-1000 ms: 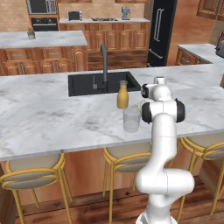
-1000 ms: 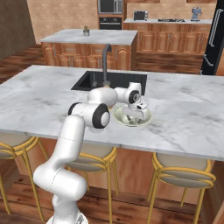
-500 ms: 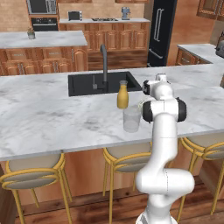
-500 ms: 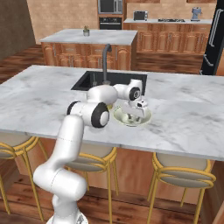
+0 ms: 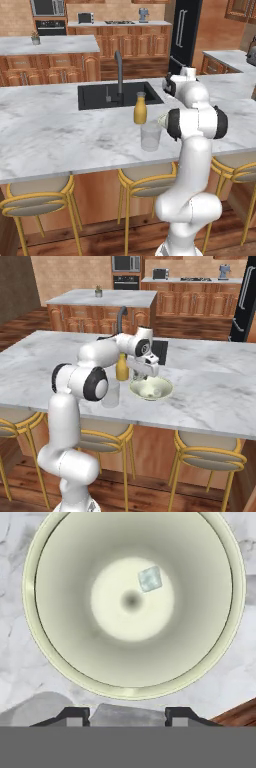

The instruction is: There are two ice cubes in the ice bowl. Place both ice cubes in the glass cup.

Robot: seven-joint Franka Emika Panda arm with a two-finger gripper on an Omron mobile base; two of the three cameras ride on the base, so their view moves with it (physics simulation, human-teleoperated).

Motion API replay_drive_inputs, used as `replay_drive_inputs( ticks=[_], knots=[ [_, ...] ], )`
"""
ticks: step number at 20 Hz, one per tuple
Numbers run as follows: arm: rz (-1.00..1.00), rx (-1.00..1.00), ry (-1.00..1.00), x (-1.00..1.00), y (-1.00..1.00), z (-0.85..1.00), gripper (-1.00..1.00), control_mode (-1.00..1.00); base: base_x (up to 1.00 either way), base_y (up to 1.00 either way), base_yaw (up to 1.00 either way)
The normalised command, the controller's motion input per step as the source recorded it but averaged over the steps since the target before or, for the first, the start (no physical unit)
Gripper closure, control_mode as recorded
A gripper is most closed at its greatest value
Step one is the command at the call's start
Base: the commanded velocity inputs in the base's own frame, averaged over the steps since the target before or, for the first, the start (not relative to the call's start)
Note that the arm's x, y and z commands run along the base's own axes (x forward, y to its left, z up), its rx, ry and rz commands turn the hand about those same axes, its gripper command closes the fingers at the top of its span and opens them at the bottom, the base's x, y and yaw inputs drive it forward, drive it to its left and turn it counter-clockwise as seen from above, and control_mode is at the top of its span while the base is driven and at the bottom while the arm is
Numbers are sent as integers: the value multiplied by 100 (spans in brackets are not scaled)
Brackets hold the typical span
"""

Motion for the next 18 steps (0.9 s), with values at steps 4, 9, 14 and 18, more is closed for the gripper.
replay_drive_inputs(
  ticks=[4, 9, 14, 18],
  knots=[
    [0, 0, -26, -39, 98, 57, 100, -100, 0, 0, 0],
    [0, 0, -19, -33, 73, 12, 100, -100, 0, 0, 0],
    [0, 0, -4, -2, 41, 6, 100, -100, 0, 0, 0],
    [0, 0, 0, 7, 25, 1, 100, -100, 0, 0, 0]
  ],
)
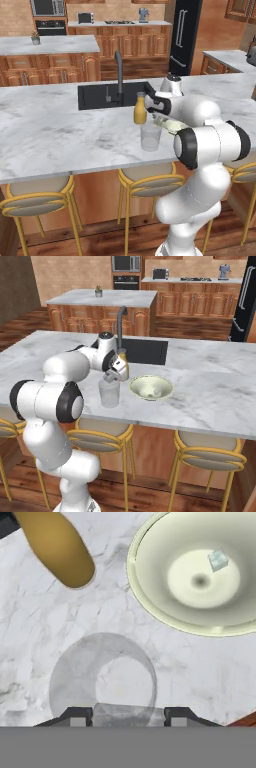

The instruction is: There are two ice cubes in the ice bowl. Place both ice cubes in the glass cup.

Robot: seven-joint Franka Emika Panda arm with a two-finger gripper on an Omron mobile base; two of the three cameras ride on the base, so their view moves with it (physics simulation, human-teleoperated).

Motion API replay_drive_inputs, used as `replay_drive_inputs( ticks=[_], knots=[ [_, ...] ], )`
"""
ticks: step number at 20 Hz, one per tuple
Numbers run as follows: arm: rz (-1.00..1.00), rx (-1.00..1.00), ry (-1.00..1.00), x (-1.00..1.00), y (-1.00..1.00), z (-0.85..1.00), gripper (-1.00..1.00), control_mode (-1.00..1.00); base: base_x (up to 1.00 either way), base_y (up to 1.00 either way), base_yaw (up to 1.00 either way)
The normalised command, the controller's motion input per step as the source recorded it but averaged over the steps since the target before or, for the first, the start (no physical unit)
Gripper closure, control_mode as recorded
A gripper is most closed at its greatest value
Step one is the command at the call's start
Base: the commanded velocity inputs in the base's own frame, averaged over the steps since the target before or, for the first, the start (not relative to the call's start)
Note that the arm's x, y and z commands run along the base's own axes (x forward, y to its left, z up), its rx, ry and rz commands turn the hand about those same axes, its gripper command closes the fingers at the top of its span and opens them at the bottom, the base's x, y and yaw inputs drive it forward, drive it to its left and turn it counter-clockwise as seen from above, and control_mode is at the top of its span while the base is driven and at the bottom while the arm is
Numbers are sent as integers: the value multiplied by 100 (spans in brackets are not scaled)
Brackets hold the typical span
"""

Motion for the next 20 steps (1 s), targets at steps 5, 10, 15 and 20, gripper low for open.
replay_drive_inputs(
  ticks=[5, 10, 15, 20],
  knots=[
    [0, 0, 0, 14, 7, 0, 100, -100, 0, 0, 0],
    [0, -3, 7, 22, 29, 0, 100, -100, 0, 0, 0],
    [0, -2, 10, 7, 7, -5, 100, -100, 0, 0, 0],
    [0, -7, 9, 2, 0, -29, 100, -100, 0, 0, 0]
  ],
)
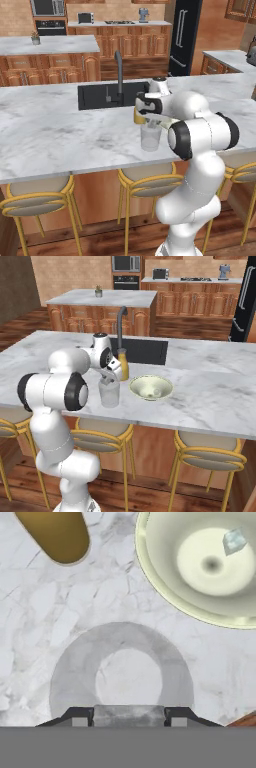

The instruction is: There are two ice cubes in the ice bowl. Place both ice cubes in the glass cup.

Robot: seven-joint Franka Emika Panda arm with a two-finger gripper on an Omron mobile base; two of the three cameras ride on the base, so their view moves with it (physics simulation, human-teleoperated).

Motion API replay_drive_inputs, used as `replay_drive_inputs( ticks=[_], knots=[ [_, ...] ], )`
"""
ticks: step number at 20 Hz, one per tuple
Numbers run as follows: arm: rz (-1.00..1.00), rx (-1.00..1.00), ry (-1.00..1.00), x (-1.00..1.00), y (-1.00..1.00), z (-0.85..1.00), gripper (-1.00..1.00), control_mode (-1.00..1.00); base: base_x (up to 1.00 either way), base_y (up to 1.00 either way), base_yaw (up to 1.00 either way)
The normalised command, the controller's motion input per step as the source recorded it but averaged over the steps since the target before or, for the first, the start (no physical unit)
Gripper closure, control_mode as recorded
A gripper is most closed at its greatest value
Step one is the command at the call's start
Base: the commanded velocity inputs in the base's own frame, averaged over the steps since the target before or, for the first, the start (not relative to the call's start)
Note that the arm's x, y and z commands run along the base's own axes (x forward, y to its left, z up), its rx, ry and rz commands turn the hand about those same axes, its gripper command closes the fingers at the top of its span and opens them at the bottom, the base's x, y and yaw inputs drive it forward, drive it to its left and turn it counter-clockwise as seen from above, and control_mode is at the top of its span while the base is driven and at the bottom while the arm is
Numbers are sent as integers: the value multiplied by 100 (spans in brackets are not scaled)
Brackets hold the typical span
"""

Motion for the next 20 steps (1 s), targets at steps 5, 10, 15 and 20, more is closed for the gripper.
replay_drive_inputs(
  ticks=[5, 10, 15, 20],
  knots=[
    [0, -1, 0, 15, 0, -4, 100, -100, 0, 0, 0],
    [0, 0, 0, 24, 0, 0, 100, -100, 0, 0, 0],
    [0, 0, 0, 17, 0, -5, 100, -100, 0, 0, 0],
    [0, 2, 0, 5, 0, -22, 100, -100, 0, 0, 0]
  ],
)
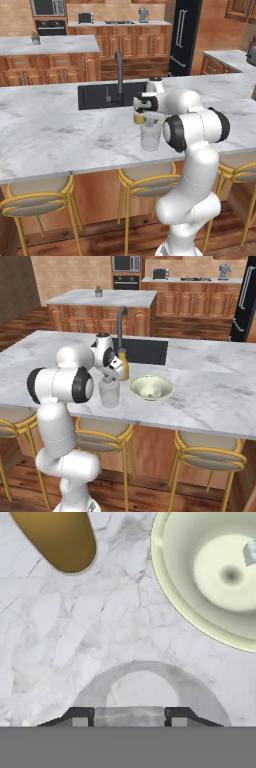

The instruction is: There are two ice cubes in the ice bowl. Place both ice cubes in the glass cup.

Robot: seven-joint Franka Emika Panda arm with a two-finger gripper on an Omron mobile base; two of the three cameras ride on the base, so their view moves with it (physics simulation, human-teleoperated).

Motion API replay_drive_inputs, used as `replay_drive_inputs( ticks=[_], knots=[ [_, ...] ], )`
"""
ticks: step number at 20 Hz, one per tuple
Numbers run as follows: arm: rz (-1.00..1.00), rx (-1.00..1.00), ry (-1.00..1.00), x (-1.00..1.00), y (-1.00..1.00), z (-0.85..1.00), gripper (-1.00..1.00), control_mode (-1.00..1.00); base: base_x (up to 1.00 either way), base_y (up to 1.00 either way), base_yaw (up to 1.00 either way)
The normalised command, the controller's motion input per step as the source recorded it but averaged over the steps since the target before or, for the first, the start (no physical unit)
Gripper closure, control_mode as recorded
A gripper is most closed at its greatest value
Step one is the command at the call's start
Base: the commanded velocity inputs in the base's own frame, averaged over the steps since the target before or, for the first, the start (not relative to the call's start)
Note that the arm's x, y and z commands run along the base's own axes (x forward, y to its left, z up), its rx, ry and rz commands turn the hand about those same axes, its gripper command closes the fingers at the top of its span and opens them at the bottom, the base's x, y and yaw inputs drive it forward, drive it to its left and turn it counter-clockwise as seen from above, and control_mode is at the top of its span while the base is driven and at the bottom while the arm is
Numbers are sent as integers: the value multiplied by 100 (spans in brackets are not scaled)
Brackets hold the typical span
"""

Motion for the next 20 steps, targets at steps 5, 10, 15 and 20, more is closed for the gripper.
replay_drive_inputs(
  ticks=[5, 10, 15, 20],
  knots=[
    [0, 7, 0, 0, 0, -14, 100, -100, 0, 0, 0],
    [0, 0, 0, 5, 0, 0, -100, -100, 0, 0, 0],
    [0, 0, 0, 7, 0, 0, -100, -100, 0, 0, 0],
    [0, 0, -1, 0, -5, 7, -100, -100, 0, 0, 0]
  ],
)
